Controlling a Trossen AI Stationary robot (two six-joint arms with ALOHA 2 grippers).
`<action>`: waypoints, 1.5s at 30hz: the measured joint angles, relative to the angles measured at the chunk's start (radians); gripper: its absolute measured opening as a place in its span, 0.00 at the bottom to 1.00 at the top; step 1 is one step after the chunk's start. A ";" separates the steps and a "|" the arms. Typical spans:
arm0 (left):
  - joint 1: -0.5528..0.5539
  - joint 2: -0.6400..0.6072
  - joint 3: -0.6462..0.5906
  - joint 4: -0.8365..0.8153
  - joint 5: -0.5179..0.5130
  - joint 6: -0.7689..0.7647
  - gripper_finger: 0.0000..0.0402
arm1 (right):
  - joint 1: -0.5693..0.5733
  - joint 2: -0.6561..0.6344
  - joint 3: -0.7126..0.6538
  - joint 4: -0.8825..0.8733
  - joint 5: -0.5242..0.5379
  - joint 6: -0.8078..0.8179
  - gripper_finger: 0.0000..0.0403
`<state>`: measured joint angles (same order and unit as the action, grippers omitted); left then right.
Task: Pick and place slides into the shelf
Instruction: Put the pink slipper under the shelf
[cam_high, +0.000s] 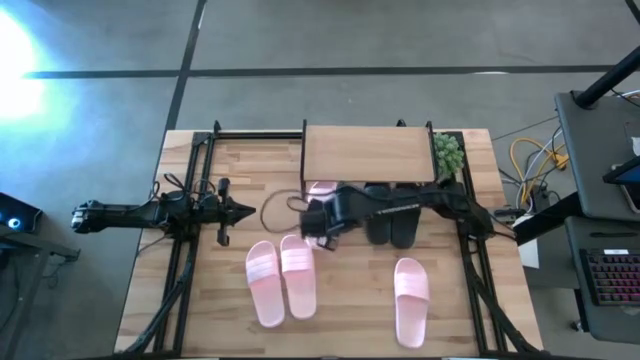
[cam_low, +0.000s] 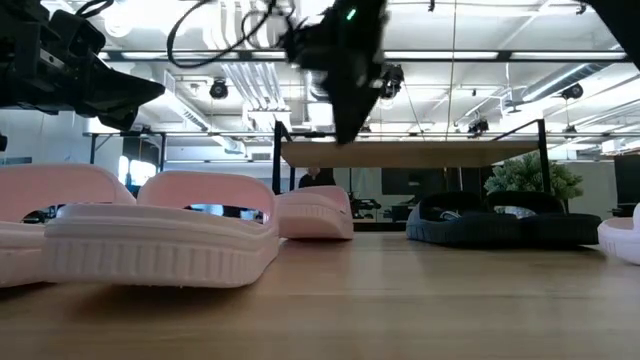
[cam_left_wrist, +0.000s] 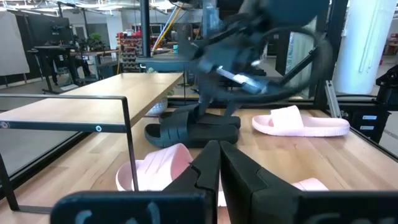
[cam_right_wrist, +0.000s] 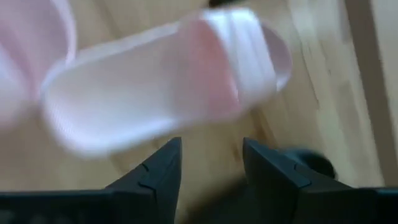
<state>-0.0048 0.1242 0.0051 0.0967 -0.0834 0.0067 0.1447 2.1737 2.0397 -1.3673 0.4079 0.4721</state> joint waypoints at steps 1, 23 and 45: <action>0.000 0.000 0.000 0.000 0.000 0.000 0.00 | 0.021 0.000 0.013 -0.051 0.000 0.000 0.39; 0.000 0.000 0.000 0.000 0.000 0.000 0.00 | 0.640 -0.017 -0.117 -0.204 -0.084 0.601 0.39; 0.000 0.000 0.000 0.000 0.000 0.000 0.00 | 0.699 -0.025 -0.475 -0.203 -0.214 0.777 0.39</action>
<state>-0.0048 0.1242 0.0051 0.0967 -0.0830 0.0067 0.8437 2.1483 1.5647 -1.5708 0.1940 1.2491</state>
